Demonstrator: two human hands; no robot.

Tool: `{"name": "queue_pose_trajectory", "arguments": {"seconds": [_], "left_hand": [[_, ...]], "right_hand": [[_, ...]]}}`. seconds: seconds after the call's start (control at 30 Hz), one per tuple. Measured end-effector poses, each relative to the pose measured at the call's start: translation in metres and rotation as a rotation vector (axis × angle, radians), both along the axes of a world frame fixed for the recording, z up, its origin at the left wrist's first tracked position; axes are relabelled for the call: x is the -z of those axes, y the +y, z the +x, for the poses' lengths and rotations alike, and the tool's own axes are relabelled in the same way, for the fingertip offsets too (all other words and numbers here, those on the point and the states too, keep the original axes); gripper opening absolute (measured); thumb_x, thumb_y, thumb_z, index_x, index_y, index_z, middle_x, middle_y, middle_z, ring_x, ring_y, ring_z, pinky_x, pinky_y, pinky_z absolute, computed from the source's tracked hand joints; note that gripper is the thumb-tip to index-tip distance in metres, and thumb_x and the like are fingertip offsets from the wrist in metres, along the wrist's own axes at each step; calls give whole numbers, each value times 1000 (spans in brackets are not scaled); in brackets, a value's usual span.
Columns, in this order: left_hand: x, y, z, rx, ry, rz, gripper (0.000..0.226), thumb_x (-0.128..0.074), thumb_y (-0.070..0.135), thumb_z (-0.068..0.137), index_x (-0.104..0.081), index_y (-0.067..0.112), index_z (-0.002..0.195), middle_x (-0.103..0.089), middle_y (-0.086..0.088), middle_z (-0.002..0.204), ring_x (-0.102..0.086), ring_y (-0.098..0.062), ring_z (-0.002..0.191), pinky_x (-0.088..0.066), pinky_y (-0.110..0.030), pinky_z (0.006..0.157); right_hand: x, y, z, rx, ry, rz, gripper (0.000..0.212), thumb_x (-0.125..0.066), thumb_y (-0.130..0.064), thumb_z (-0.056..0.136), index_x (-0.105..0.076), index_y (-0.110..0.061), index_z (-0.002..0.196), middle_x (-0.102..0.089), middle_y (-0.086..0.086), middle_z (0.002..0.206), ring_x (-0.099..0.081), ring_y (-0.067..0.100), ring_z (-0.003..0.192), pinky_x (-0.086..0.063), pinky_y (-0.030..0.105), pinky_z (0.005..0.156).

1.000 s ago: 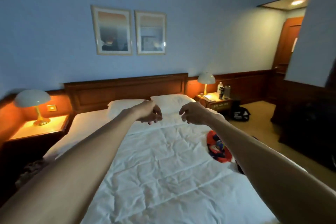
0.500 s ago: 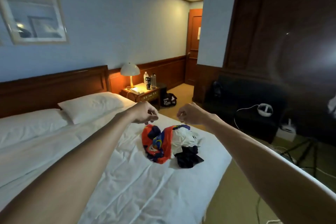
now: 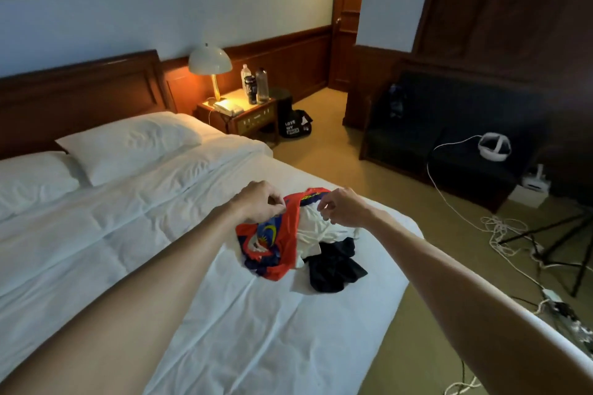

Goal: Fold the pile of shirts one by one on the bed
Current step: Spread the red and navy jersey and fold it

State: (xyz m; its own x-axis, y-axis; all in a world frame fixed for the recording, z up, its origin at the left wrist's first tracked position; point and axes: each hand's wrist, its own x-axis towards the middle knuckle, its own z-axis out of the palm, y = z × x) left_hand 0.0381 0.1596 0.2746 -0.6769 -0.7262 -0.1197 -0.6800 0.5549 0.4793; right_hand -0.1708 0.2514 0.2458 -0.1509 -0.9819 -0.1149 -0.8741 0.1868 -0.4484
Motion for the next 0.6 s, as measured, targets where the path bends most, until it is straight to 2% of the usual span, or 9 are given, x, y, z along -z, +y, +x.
{"name": "queue_pose_trajectory", "arguments": {"seconds": [0.1, 0.27, 0.43, 0.53, 0.6], "left_hand": [[51, -48, -26, -79, -14, 56, 14, -65, 25, 90, -78, 20, 91, -74, 7, 97, -65, -10, 94, -52, -32, 86], [153, -108, -45, -272, -95, 124, 14, -63, 25, 88, -76, 23, 92, -74, 7, 97, -66, -18, 98, -54, -34, 82], [256, -146, -42, -369, -214, 218, 18, -60, 19, 92, -72, 29, 102, -71, 6, 110, -65, -22, 103, -52, -34, 82], [309, -159, -38, -383, -266, 251, 29, -60, 12, 92, -68, 28, 115, -67, 5, 121, -62, -23, 111, -50, -36, 85], [340, -162, -38, -380, -298, 276, 40, -61, 9, 89, -63, 28, 124, -62, 5, 128, -60, -25, 117, -49, -38, 88]], "right_hand": [[56, -55, -27, -27, 5, 84, 21, -55, -11, 87, -74, -6, 95, -72, 12, 93, -66, 30, 91, -52, 43, 81], [156, -127, -52, -106, -43, 222, 26, -52, -12, 93, -72, -15, 108, -71, 8, 106, -60, 25, 105, -50, 40, 90], [259, -168, -40, -224, -89, 284, 26, -52, -12, 88, -73, -17, 102, -71, 6, 106, -64, 30, 101, -53, 43, 83], [317, -182, -29, -288, -23, 244, 23, -57, -16, 88, -69, -21, 107, -63, -1, 118, -61, 25, 104, -53, 35, 78], [347, -191, -23, -338, 63, 111, 28, -58, -11, 88, -63, -17, 115, -57, 1, 124, -59, 28, 103, -52, 37, 75]]}}
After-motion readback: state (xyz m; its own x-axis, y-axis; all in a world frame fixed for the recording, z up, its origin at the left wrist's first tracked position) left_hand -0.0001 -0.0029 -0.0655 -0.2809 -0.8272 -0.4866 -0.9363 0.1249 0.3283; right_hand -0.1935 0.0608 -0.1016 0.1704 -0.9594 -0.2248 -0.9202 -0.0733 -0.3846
